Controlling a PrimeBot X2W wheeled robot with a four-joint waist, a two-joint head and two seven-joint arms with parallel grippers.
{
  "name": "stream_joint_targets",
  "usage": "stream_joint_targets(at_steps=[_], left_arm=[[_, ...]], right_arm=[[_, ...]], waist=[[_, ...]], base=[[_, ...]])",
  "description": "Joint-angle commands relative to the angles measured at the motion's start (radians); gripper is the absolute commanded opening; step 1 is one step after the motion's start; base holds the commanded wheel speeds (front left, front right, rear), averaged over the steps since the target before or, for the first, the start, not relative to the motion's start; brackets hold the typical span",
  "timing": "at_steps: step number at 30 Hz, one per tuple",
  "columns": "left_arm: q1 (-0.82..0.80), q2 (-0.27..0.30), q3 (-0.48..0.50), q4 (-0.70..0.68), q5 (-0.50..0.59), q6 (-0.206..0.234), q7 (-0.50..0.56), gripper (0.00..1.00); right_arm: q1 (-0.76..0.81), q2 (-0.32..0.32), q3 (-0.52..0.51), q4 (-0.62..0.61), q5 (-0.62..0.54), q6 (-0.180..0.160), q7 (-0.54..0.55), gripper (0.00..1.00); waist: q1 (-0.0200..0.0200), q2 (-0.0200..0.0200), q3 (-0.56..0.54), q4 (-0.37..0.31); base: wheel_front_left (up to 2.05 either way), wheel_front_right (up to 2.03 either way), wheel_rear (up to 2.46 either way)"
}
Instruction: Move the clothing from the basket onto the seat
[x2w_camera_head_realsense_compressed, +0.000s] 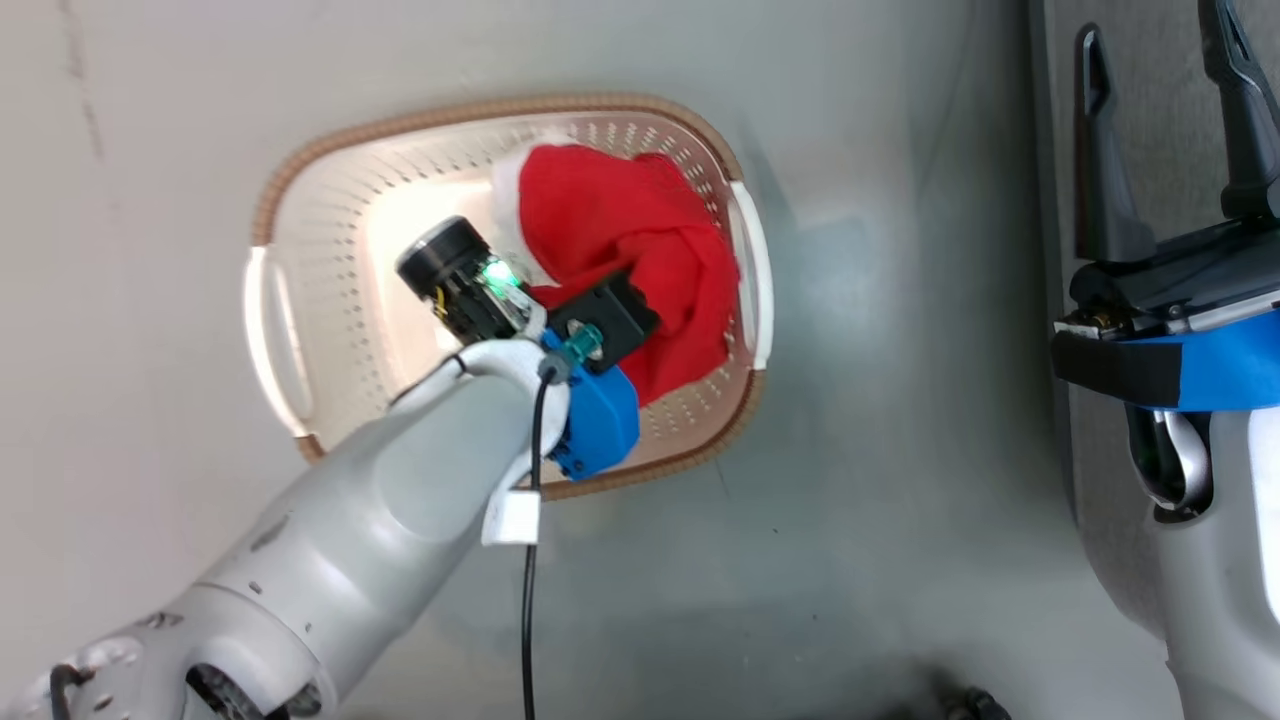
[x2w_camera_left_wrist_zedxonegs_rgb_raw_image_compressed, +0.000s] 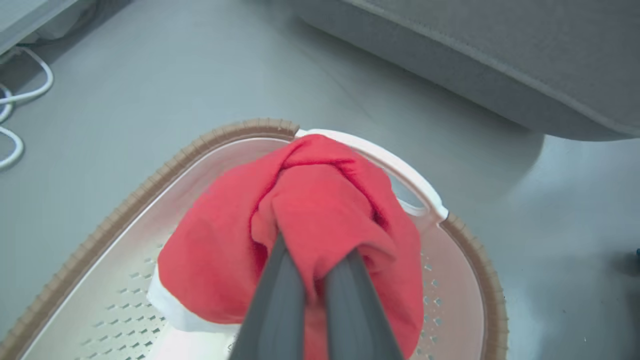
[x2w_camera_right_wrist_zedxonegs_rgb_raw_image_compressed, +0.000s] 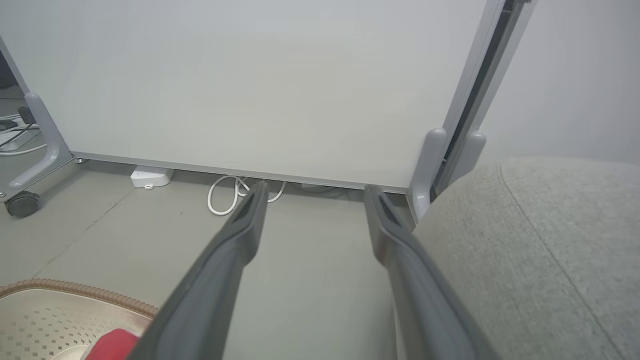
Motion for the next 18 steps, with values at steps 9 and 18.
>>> stream_joint_targets(at_steps=[9, 18], left_arm=[[0.142, -0.008, 0.14, -0.175, 0.093, -0.001, -0.005, 0.0], [0.262, -0.024, 0.31, -0.329, 0.144, -0.001, -0.005, 0.0]], right_arm=[[0.062, -0.022, -0.009, 0.045, 0.002, 0.0, -0.004, 1.0], [0.123, -0.035, -0.016, 0.076, 0.008, 0.0, -0.004, 1.0]], waist=[[0.0, 0.0, -0.184, 0.082], [0.0, 0.0, -0.316, 0.123]], base=[[0.0, 0.0, 0.0], [0.0, 0.0, 0.0]])
